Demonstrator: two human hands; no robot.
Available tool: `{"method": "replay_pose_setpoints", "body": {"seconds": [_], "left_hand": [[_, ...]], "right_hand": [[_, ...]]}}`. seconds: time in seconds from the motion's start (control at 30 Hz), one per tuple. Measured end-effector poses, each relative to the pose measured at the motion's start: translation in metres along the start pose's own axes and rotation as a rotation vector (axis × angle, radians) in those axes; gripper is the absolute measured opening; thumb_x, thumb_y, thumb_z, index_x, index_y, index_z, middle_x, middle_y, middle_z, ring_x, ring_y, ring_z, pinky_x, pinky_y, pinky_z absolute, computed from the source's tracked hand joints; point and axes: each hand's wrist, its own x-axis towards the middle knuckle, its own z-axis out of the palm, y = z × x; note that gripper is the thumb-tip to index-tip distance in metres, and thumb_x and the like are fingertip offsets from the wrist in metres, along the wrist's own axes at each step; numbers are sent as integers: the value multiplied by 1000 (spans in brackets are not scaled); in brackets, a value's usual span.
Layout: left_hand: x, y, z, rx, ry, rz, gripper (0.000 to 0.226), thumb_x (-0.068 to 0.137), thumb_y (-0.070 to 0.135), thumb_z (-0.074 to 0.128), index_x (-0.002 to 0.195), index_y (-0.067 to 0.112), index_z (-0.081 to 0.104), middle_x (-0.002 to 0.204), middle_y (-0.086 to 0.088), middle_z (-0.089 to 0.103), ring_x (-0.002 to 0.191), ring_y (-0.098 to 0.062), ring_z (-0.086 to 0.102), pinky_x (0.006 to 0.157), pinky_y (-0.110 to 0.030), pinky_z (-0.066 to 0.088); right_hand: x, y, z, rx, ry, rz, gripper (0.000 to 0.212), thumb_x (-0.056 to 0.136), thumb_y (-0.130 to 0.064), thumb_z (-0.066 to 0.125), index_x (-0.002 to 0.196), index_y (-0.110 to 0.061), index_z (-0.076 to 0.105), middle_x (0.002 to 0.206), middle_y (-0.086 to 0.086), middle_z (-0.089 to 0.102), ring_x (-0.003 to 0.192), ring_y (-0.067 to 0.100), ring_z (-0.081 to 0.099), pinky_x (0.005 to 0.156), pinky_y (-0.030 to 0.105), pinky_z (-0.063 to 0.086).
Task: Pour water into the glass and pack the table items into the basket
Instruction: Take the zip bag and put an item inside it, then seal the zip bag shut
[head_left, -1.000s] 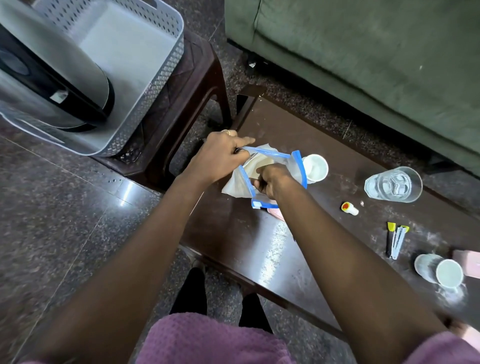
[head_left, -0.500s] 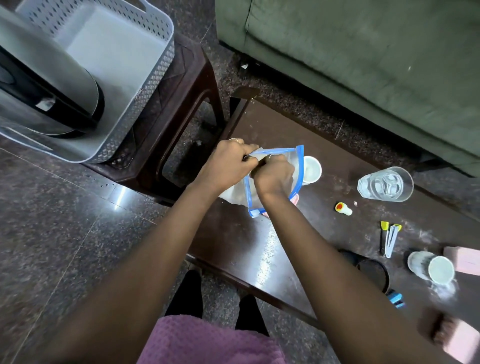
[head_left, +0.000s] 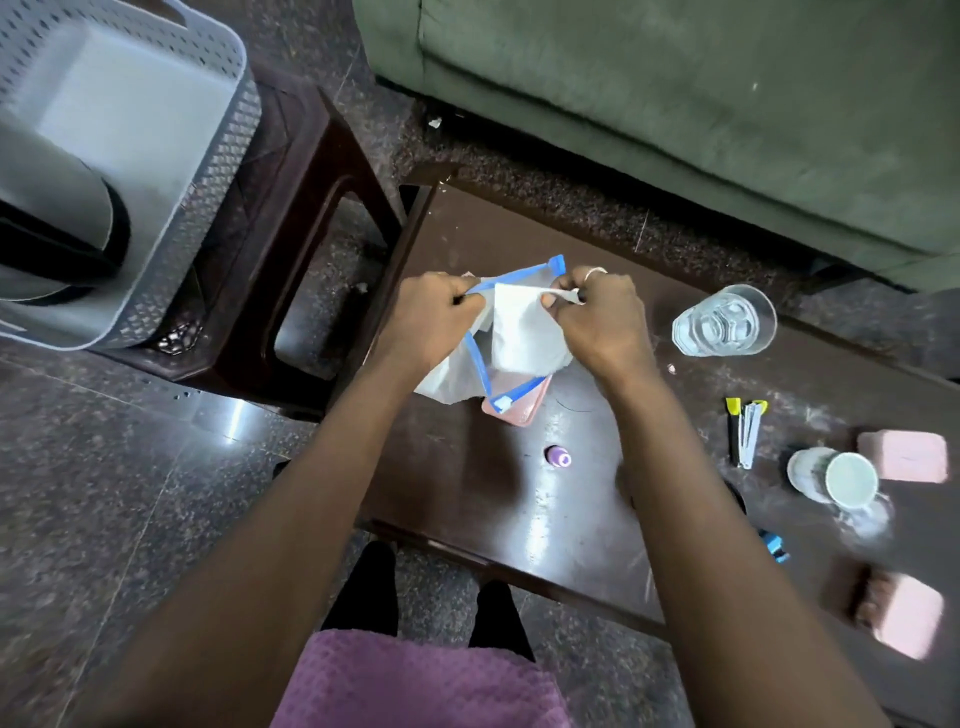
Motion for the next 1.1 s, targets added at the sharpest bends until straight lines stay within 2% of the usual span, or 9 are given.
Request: {"method": "replay_pose_setpoints", "body": {"seconds": [0.07,0.17,0.27,0.4,0.57,0.77,0.87,1.0,1.1], "left_hand": [[0,6,6,25,-8,-7,23,82,14,49,80,-3,63,83,-21,64,84,-39,53,63,-29,34],[-3,15,14,37,-15,-85,31,80,16,47,50,12,47,52,-10,38,68,-39,37,52,-28,26],[-5,20,23,10,80,-157,36,80,18,46,45,15,38,62,-24,46,76,-47,51,56,-33,37],[-9,23,35,56,128,-198,29,78,21,45,50,13,40,67,-26,53,73,-45,54,57,-31,36],[-13,27,52,140,107,-236,23,81,27,46,64,13,55,65,-12,48,66,-33,46,60,-30,35],[-19,30,66,195,106,-209,21,82,26,47,87,14,65,72,-8,52,72,-32,47,64,-31,38],[-22,28,70,201,87,-190,26,82,24,50,101,12,63,83,-15,59,82,-35,54,69,-35,42],[-24,25,77,207,96,-198,43,84,23,54,125,13,53,107,-19,62,103,-38,56,81,-39,45],[-25,26,82,185,105,-191,49,86,22,54,134,14,47,114,-19,60,107,-36,56,82,-40,45]], "right_hand": [[-1,11,-5,145,25,-42,9,85,-18,62,93,-16,66,113,11,53,104,20,50,88,25,38],[-9,26,-16,639,26,27,4,75,-14,62,71,-16,61,89,1,63,75,13,57,64,23,45],[-14,46,-20,1006,53,88,19,77,-8,59,63,-20,54,59,-9,59,54,7,55,47,17,41],[-21,72,-23,1145,37,58,24,93,0,47,93,-22,57,80,-2,59,65,10,58,54,22,48],[-29,103,-36,1276,-8,151,18,89,3,53,85,-13,60,81,1,66,68,11,63,54,22,54],[-43,150,-62,1077,108,168,60,71,20,62,102,-30,51,100,3,60,85,18,61,70,37,56],[-53,176,-78,764,107,259,39,71,14,67,95,-15,59,93,12,65,81,26,63,71,44,55],[-68,207,-96,664,30,349,27,71,14,66,81,-10,64,67,3,69,56,17,63,50,22,52],[-78,223,-100,461,-76,405,23,71,10,68,86,-8,66,68,6,64,55,16,58,42,17,42]]}}
